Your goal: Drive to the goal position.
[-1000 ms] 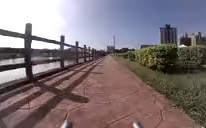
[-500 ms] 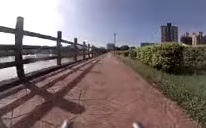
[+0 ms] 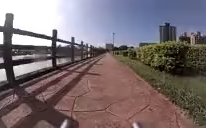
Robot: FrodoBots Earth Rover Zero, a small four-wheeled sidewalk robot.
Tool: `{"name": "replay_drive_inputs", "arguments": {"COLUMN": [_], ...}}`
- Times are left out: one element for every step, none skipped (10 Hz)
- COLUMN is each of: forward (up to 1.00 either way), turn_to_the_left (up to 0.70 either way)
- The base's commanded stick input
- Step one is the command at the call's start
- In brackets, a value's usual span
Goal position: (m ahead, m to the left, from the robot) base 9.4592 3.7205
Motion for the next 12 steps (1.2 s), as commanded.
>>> {"name": "replay_drive_inputs", "arguments": {"forward": [0.5, 0.5, 0.5, 0.5, 0.5, 0.5, 0.5, 0.5, 0.5, 0.5, 0.5, 0.5], "turn_to_the_left": [0.0, 0.0, 0.0, 0.06, 0.04, 0.0, 0.0, 0.0, 0.03, 0.04, 0.01, 0.0]}}
